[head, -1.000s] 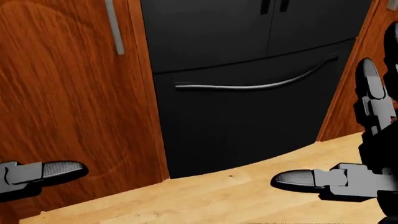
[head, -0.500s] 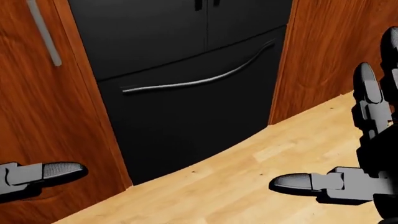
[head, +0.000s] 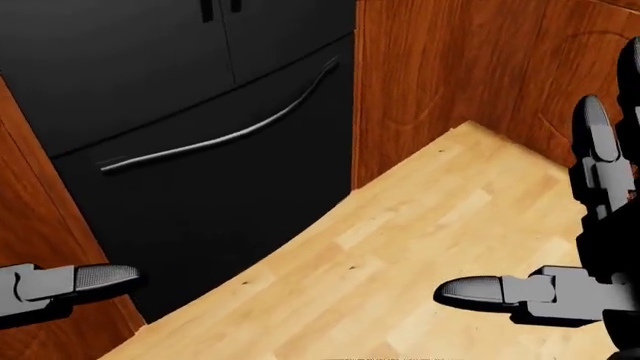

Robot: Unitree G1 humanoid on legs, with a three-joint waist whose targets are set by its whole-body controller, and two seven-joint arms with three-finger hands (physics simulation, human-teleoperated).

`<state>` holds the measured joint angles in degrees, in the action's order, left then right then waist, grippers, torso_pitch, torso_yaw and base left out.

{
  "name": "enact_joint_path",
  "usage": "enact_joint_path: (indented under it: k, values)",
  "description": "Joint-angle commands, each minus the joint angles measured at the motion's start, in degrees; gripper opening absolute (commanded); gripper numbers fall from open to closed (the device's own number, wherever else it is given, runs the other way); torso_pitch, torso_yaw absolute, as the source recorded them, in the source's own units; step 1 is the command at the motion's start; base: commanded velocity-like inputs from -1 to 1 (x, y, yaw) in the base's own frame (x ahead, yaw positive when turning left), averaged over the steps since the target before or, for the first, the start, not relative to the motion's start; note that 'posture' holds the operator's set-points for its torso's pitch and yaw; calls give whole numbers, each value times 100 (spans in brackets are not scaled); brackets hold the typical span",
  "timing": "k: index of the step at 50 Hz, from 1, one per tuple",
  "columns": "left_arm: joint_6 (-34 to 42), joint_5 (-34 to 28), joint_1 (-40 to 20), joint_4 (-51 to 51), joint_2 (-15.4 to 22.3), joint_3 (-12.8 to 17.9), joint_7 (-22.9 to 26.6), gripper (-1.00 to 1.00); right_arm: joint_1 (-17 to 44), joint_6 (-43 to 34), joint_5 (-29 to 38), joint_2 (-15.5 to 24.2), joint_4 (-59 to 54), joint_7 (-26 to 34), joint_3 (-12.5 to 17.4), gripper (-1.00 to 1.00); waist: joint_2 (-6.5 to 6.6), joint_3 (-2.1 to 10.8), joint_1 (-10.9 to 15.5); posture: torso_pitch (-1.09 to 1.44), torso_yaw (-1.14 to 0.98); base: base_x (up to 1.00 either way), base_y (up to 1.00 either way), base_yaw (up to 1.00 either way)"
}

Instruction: Navigate to the stove.

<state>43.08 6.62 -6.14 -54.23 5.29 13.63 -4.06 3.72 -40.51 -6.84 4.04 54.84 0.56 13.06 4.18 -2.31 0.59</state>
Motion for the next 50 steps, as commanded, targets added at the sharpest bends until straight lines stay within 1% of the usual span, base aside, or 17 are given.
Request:
enact_joint_path:
  k: [1, 3, 8, 11, 13, 14, 16, 23, 26, 27, 29, 36, 39, 40, 41, 44, 50]
  values:
    - [-189, -43, -70, -102, 4, -35, 0, 100, 80, 130, -16, 60, 146, -4, 41, 100, -83, 43, 29, 0, 0, 0, 0, -29]
    - [-194, -40, -72, -95, 2, -14, 8, 100, 68, 157, -8, 58, 124, -7, 31, 100, 13, 73, -26, 0, 0, 0, 0, -29]
    - [-167, -43, -48, -147, -5, -18, 16, 100, 30, 165, -18, 50, 144, 1, 52, 100, -252, 85, -43, 0, 0, 0, 0, -30]
    - [-213, -52, -47, -105, -13, -12, 33, 100, 17, 196, -4, 49, 118, -2, 45, 100, -522, 90, -23, 0, 0, 0, 0, -30]
    - [-252, -71, -22, -85, -20, -38, 36, 100, 9, 196, -3, 50, 123, 2, 52, 100, -913, 215, -52, 0, 0, 0, 0, -30]
    - [-220, -64, -28, -112, -20, -25, 35, 100, -8, 235, 7, 44, 94, 6, 50, 100, -653, 121, -109, 0, 0, 0, 0, -30]
    - [-220, -71, -20, -132, -19, -22, 41, 100, -16, 235, -8, 29, 101, 4, 58, 100, -682, 143, -102, 0, 0, 0, 0, -29]
    - [-325, -106, 23, -54, -42, -43, 62, 100, -59, 305, 23, 18, 60, 9, 27, 100, -257, -2, -63, 0, 0, 0, 0, -30]
    - [-321, -103, 37, -73, -52, -40, 69, 100, -27, 211, -159, 7, 129, -22, 122, 100, 233, 144, -44, 0, 0, 0, 0, -30]
    - [-297, -103, 38, -97, -53, -43, 67, 100, -50, 250, -131, 19, 99, -27, 106, 100, -61, 48, 20, 0, 0, 0, 0, -29]
    - [-263, -100, 31, -123, -51, -43, 68, 100, -49, 242, -131, 23, 110, -30, 93, 100, -2, 53, -24, 0, 0, 0, 0, -29]
    - [-289, -114, -3, -54, -44, -72, 60, 100, 11, 229, -144, 49, 46, -45, 95, 100, -428, 82, -28, 0, 0, 0, 0, -22]
    - [-288, -113, -23, -38, -40, -61, 59, 100, 8, 264, -149, 51, 15, -41, 105, 100, -948, 218, -57, 0, 0, 0, 0, -21]
    - [-294, -113, -23, -33, -42, -61, 57, 100, 7, 266, -149, 51, 11, -42, 102, 100, -653, 101, -117, 0, 0, 0, 0, -22]
    - [-307, -123, -10, -35, -44, -77, 58, 100, -15, 281, -105, 67, -37, -38, 85, 100, -738, 121, -63, 0, 0, 0, 0, -22]
    - [-310, -123, 1, -35, -52, -72, 65, 100, -41, 303, -91, 53, -37, -27, 84, 100, -598, 127, -80, 0, 0, 0, 0, -22]
    - [-296, -105, 0, -43, -47, -33, 75, 100, -48, 291, -89, 39, -15, -17, 85, 100, -142, 16, -54, 0, 0, 0, 0, -22]
